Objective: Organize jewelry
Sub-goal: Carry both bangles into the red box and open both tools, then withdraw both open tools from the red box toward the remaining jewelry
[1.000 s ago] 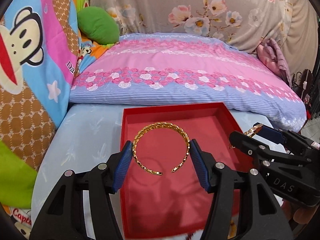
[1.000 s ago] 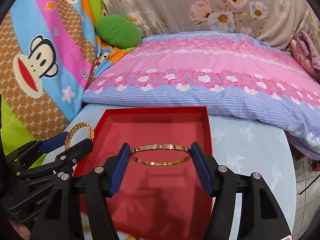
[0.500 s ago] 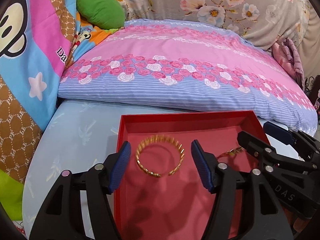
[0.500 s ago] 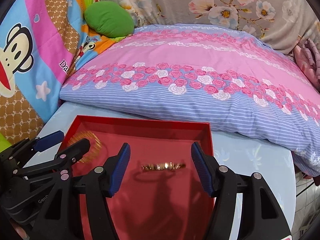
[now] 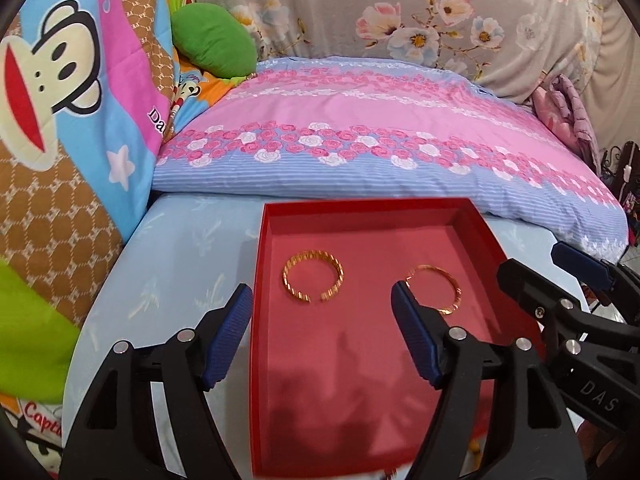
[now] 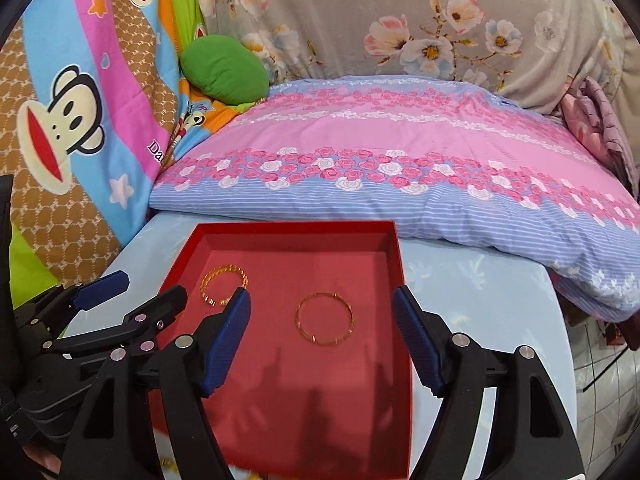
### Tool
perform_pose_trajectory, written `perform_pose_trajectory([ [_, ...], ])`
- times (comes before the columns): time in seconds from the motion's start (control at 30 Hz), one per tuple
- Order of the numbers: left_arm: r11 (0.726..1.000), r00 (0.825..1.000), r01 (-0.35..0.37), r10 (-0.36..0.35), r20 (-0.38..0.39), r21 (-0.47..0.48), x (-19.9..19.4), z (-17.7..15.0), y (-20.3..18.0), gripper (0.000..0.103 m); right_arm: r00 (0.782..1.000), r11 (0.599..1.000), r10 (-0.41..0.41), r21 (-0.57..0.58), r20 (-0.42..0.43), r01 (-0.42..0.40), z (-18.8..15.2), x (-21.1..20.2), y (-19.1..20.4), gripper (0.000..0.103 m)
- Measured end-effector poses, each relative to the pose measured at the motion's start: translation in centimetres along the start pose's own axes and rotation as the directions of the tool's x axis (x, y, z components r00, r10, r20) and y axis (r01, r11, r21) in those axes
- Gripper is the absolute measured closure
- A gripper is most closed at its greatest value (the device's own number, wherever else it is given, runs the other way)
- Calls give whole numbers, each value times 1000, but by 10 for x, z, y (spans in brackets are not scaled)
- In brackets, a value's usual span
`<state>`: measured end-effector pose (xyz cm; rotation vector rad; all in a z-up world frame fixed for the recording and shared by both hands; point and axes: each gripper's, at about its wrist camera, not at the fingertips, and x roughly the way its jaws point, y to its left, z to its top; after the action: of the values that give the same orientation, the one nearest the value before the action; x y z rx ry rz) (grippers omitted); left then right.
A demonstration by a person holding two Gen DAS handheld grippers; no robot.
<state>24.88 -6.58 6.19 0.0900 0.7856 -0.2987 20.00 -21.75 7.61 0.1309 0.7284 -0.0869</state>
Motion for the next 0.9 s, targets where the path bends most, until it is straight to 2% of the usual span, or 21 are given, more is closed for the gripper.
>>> perform_pose_trajectory([
  [0.27,999,1000,25,-25,-16,30,-59,-64,-16,35,1000,999,2,44,4,-2,-70,-69,1,31],
  [0.43,998,996,64,-63,-59,4,-80,-112,-21,35,1000,998,2,61,-24,-1,-121,-98,0,30],
  [0.6,998,994,54,-52,-95,15,-86,-147,-25,35,998,998,3,62,-64,1,-157,-107,1,30],
  [0.7,999,993,43,-43,-107,2,-84,-160,-24,27,997,999,-15,43,-79,18,-171,-107,0,29],
  [0.9,1000,993,0,-3,-121,-28,-75,-165,-4,27,993,997,-50,56,-105,56,-178,-99,-15,29],
])
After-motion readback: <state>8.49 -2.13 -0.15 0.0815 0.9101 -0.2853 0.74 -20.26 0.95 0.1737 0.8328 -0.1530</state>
